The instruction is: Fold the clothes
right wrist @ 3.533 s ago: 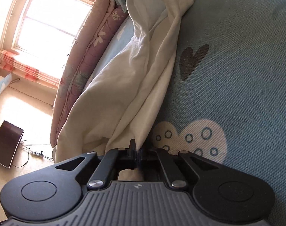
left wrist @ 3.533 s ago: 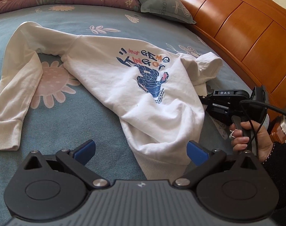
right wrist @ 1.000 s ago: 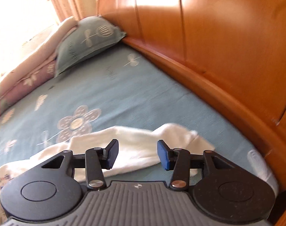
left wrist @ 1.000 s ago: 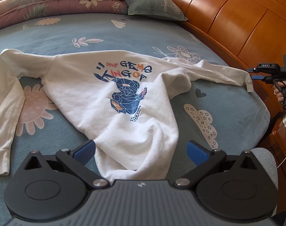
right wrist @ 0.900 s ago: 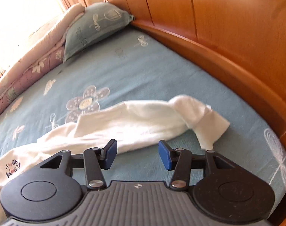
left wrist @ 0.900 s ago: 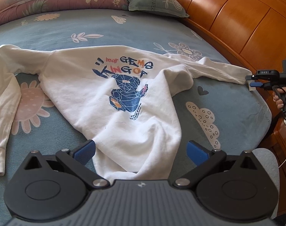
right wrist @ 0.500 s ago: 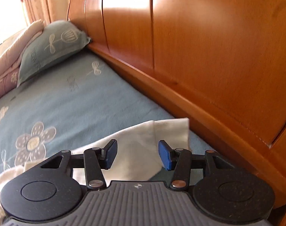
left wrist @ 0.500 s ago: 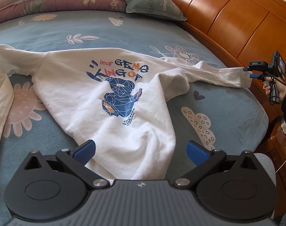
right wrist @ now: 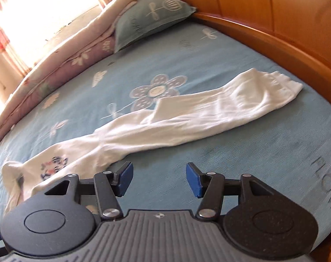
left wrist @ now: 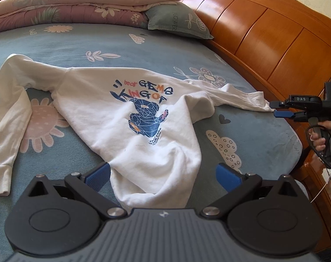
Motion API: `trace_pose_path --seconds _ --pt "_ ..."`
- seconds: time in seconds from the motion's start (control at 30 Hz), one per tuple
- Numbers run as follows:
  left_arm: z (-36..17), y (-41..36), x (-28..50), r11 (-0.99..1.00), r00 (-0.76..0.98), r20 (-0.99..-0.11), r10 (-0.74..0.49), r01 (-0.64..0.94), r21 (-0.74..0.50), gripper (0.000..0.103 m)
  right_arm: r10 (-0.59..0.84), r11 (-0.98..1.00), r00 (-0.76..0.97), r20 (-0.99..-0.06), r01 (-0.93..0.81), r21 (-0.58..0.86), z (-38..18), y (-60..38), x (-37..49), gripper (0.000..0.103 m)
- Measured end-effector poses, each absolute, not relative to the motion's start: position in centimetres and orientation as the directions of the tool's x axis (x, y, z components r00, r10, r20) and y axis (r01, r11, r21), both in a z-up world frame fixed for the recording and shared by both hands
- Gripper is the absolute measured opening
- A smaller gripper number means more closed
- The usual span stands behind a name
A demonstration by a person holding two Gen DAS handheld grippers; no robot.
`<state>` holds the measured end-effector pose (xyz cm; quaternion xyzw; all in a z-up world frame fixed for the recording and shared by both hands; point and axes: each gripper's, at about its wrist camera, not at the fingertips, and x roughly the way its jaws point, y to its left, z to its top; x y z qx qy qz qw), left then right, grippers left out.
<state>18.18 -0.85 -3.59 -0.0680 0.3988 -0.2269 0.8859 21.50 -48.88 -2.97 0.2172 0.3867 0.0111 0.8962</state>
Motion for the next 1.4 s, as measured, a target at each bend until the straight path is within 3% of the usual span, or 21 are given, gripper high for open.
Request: trace_pose_path --seconds 0.27,0.53,0.7,1.4 --pt "-1.5 2.2 14.7 0.879 0.631 -0.615 -0.473 0.390 -0.276 0.102 0.335 0.871 0.728 -0.598 0.003 0.491 1.4 -39.0 13.7 0.062" --pt "-1.1 4.8 12.6 0.839 0.645 -0.540 -0.541 0.462 -0.287 0.102 0.311 0.892 0.753 -0.579 -0.021 0.451 4.2 -30.8 6.1 0.062" --pt "-1.4 5.9 12.1 0.814 0.638 -0.509 -0.578 0.500 -0.297 0.102 0.322 0.869 0.800 -0.506 -0.038 0.493 5.4 -27.1 3.6 0.066" --pt "-2.2 7.6 12.2 0.782 0.620 -0.479 -0.621 0.530 -0.329 0.102 0.217 0.905 0.818 -0.533 0.037 0.424 6.1 -26.7 1.9 0.066"
